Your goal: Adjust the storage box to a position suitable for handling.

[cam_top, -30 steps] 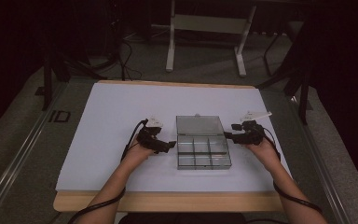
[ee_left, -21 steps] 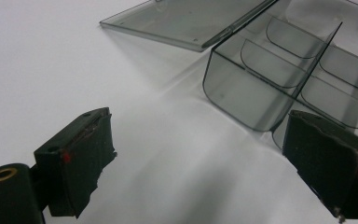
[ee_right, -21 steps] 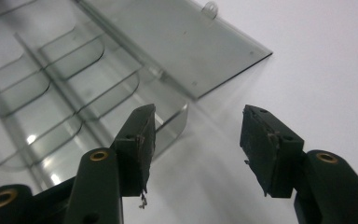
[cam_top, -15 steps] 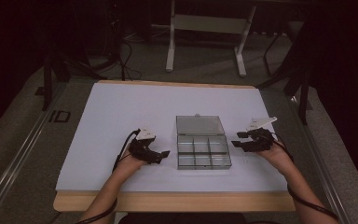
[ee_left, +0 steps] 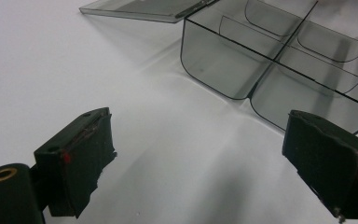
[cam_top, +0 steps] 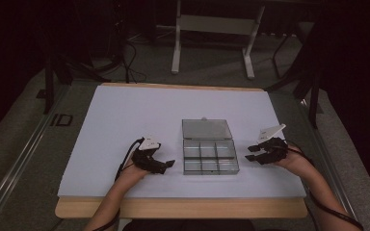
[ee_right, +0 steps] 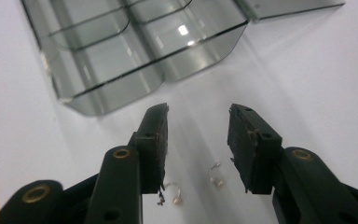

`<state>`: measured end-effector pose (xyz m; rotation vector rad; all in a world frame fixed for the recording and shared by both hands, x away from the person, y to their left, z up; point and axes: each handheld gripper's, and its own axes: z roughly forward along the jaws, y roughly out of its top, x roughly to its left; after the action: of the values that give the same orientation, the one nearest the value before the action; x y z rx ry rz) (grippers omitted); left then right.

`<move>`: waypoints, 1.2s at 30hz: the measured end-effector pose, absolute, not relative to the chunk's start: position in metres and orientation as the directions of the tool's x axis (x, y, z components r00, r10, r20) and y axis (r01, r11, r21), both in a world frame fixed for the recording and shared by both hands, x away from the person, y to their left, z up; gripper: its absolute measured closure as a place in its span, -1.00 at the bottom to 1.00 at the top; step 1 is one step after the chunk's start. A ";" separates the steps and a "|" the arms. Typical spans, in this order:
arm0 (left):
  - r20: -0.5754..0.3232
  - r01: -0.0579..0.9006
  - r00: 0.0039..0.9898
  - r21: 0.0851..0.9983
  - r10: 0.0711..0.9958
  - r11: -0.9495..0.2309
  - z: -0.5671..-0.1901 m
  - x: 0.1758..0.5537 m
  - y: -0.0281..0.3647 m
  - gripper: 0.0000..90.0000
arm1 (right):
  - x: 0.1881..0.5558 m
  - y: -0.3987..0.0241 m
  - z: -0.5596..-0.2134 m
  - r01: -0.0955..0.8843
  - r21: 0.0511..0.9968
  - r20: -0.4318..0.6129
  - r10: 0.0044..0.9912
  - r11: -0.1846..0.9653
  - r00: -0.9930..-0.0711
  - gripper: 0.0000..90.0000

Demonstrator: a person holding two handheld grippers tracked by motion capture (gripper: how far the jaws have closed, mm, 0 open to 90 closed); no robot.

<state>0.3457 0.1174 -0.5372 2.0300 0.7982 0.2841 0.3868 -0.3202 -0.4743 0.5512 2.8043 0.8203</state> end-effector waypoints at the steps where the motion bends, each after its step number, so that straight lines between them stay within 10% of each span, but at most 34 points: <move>1: -0.100 0.424 0.767 0.820 0.634 -0.384 -0.537 0.346 0.117 -0.80 | 0.386 -0.321 -0.474 0.300 0.537 -0.052 0.385 0.788 -0.921 0.30; 36: -0.064 0.405 0.775 0.814 0.629 -0.416 -0.538 0.343 0.113 -0.79 | 0.385 -0.319 -0.483 0.281 0.171 -0.013 0.287 0.944 -0.958 0.63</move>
<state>0.3430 0.1128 -0.5382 2.0641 0.7705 0.3143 0.3847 -0.3189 -0.4827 0.4470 3.0607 0.2610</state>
